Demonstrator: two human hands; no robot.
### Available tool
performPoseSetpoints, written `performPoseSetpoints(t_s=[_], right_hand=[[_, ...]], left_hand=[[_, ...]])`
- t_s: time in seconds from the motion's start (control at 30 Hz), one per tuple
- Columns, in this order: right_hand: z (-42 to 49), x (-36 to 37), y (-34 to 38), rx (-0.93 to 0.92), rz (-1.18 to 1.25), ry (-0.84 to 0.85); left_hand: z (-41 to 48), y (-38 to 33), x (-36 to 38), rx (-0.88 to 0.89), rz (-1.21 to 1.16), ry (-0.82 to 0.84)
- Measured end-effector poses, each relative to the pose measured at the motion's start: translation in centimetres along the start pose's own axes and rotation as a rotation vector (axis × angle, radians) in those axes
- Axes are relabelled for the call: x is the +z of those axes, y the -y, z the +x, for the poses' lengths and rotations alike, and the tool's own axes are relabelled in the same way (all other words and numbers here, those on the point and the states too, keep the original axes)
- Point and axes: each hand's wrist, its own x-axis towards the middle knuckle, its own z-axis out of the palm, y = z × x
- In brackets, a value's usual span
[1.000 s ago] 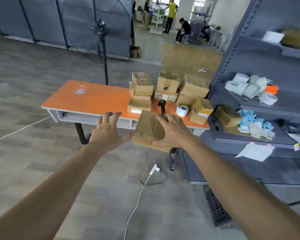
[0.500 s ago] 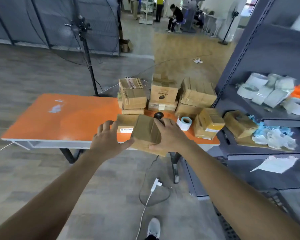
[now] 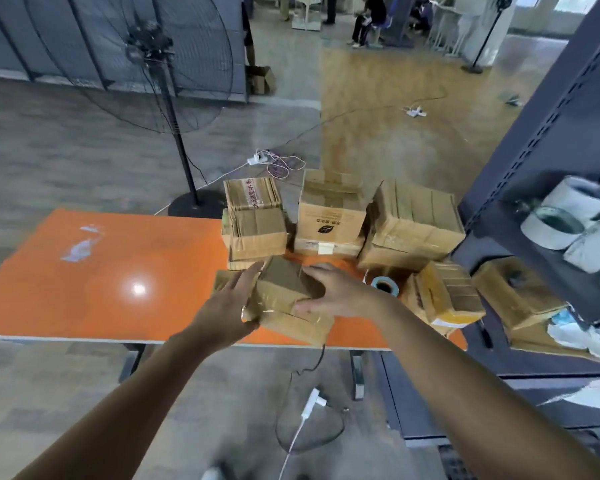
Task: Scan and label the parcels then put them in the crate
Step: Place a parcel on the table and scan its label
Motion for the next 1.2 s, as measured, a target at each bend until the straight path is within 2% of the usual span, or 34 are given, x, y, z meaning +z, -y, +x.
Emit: performPoseSetpoints(t_s=[0.17,0.4,0.6,0.7,0.9,1.0,1.13,1.2], right_hand=[[2.9,-1.0,-0.6,0.111,0.117,0.074],[5.9,-1.9,0.2,0.237,0.275,0.012],[7.1,-1.0,-0.1,0.299,0.616,-0.179],[7.0,-1.1,-0.5,0.287,0.713,-0.211],[7.2,-1.3,-2.9,0.284,0.723,-0.131],[6.7,-1.2,-2.7,0.330,0.710,-0.097],[6.4,-0.8,-3.5,0.350,0.738,-0.051],[7.3,-1.0,-3.7,0.281,0.737,-0.048]], left_hand=[[3.3,1.8,0.0,0.147,0.051,0.183],[7.0,5.6,-0.3,0.285,-0.012,0.217],[9.7,7.2,-0.7,0.161,-0.167,0.261],[10.8,7.1,-0.6,0.042,-0.241,0.322],[12.0,5.7,0.3,-0.075,-0.390,0.324],[12.0,4.5,0.7,-0.116,-0.519,0.269],[12.4,4.1,1.0,-0.309,-0.663,0.171],[12.5,4.0,0.6,-0.353,-0.689,0.128]])
